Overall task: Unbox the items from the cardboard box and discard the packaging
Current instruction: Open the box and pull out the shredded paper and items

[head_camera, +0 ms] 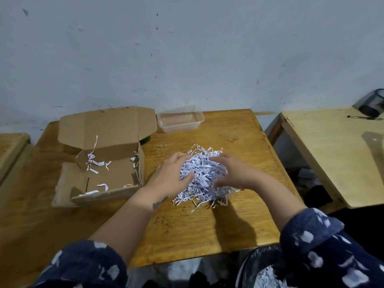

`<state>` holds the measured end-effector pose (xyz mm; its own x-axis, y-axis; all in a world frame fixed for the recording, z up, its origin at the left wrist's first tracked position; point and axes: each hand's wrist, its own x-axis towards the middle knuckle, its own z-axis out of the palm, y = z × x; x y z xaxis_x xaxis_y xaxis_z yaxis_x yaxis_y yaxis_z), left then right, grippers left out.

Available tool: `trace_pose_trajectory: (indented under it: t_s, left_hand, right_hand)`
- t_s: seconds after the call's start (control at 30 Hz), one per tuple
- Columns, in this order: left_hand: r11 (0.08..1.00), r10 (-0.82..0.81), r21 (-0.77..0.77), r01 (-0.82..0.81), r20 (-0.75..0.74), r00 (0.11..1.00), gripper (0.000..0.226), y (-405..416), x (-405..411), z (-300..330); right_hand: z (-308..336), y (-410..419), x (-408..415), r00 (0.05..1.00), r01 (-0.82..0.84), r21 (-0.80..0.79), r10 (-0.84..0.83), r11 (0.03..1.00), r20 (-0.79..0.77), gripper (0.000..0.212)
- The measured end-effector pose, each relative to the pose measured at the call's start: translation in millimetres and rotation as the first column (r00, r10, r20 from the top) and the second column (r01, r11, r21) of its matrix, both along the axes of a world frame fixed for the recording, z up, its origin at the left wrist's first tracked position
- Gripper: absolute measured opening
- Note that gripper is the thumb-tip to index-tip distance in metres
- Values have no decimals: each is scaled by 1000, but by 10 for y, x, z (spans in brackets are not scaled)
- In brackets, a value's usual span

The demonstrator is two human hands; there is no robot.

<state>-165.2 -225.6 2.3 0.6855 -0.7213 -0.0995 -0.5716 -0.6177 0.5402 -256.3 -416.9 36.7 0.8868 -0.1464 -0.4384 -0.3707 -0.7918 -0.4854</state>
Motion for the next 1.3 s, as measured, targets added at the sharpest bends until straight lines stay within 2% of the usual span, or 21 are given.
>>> trace_pose_trajectory:
  t_s: [0.07,0.1,0.17,0.27,0.4,0.6,0.7,0.77,0.83,0.93,1.03,1.1,1.17,1.23,1.3]
  left_hand:
    - [1000,-12,18,12,24,1000,49,-21,-108,-47]
    - [1000,-21,21,20,38,999,46,-26,-171,-67]
    - [999,-40,0,40,62,997,41,-11,-286,-116]
    - [998,-34,-46,37,67,997,38,52,-359,-164]
    - [996,25,-83,-15,120,992,33,124,-317,-185]
    - [1000,-25,20,22,163,986,38,88,-325,-262]
    - [998,-60,39,53,215,975,35,69,-353,-284]
    - [1000,-18,12,16,224,974,33,72,-343,-280]
    - [999,45,-10,-44,231,972,33,95,-305,-277]
    - [996,86,14,-91,214,973,34,135,-239,-290]
    - [995,95,7,-99,211,973,34,190,-199,-294]
    - [996,89,-6,-90,207,974,34,228,-183,-300]
    - [997,74,-6,-74,218,973,36,259,-165,-305]
    - [998,63,1,-64,229,972,36,280,-141,-311]
    - [998,62,-3,-63,227,972,37,290,-117,-310]
  right_hand:
    - [-13,51,-4,996,32,-37,-29,999,79,51]
    - [-56,97,1,989,71,-63,-62,996,133,44]
    - [-193,223,-18,974,125,-74,-108,989,197,42]
    - [-437,380,-133,967,107,-52,-92,993,237,39]
    - [-569,294,-327,903,211,-126,-144,969,405,29]
    - [-553,156,-361,880,314,-130,-237,941,412,21]
    - [-444,234,-201,847,329,-167,-213,929,487,22]
    - [-394,317,-81,866,265,-175,-154,948,476,27]
    - [-403,382,-1,913,175,-197,-84,965,400,27]
    - [-421,427,40,955,148,-347,-42,926,295,24]
    - [-374,442,150,926,226,-482,-33,847,375,34]
    - [-334,430,292,891,219,-454,12,864,453,27]
    - [-312,417,464,907,38,-420,146,907,396,22]
    - [-303,432,629,926,-161,-428,286,889,247,32]
    - [-315,433,759,926,-205,-456,323,866,195,36]
